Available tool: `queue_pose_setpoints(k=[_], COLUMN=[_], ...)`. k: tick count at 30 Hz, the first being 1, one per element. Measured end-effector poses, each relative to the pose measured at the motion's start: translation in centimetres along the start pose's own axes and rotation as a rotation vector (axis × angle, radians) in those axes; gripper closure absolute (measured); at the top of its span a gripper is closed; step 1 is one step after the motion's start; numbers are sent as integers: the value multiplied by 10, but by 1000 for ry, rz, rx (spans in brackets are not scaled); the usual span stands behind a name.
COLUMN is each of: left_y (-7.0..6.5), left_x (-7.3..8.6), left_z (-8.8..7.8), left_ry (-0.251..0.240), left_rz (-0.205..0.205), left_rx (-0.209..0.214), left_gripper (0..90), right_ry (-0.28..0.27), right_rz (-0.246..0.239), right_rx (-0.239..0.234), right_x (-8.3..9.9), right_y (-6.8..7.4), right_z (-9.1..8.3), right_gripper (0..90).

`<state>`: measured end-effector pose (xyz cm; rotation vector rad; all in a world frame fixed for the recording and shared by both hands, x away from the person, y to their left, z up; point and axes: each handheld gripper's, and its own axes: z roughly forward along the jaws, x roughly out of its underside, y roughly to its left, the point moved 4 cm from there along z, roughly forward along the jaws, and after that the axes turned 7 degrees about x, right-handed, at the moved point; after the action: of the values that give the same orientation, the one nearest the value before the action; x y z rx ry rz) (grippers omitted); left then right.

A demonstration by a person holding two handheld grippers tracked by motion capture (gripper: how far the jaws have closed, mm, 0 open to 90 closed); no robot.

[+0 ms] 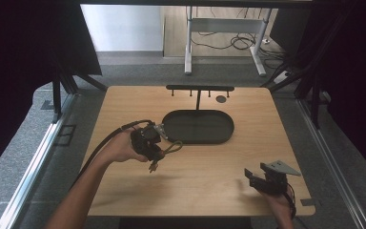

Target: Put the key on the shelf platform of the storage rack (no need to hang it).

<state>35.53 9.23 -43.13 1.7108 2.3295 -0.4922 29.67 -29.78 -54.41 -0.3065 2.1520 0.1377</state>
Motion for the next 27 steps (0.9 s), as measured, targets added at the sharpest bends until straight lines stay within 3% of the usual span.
queue_pose_setpoints(k=[13,27], left_y=[10,22], left_x=[-15,-32], left_z=[-13,-17], left_ry=[-13,-13], left_rz=[1,-9], left_rx=[-6,-19], left_gripper=[664,665], right_ry=[-1,0], right_rz=[0,-3], right_rx=[0,1], right_x=[-1,-1], right_y=[-1,-1], right_z=[1,2], right_gripper=[285,285])
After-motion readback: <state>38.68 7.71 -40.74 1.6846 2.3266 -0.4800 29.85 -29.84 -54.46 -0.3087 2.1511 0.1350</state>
